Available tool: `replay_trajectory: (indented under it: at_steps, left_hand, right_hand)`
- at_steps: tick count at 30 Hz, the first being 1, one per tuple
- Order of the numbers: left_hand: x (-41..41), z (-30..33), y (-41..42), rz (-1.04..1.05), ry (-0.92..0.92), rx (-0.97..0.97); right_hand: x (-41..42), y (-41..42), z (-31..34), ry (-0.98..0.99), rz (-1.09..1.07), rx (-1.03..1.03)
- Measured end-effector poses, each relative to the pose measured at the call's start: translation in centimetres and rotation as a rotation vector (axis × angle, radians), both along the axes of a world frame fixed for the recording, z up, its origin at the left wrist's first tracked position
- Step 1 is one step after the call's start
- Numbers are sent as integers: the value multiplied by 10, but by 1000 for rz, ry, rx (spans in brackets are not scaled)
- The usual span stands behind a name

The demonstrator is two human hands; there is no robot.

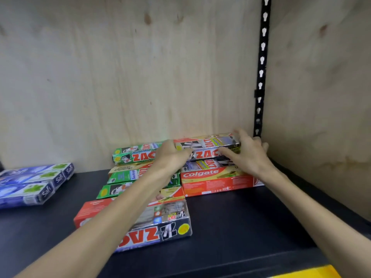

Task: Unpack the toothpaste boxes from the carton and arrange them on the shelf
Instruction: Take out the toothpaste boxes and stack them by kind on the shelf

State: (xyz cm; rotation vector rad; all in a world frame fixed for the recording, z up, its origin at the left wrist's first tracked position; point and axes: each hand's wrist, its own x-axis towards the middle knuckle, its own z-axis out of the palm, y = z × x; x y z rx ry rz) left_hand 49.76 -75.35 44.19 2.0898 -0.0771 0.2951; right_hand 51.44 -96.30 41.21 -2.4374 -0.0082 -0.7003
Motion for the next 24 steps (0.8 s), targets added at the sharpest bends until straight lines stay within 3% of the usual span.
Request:
replay_trajectory:
  at_steps: [5,13,18,24]
  left_hand:
    - [-39,4,9,-11,-155,24]
    - [-105,-23,20,-59,-204,186]
    - [-110,-21,22,-74,-136,295]
    - [-95,-28,16,-37,-226,409]
  right_hand:
    - [-41,-12,-1,-81,-13,41]
    - [-104,-40,-24,-97,22,-16]
    - [-124,-46,-33,-29,26,-56]
    - [-117,-38,-43,6,-17,-106]
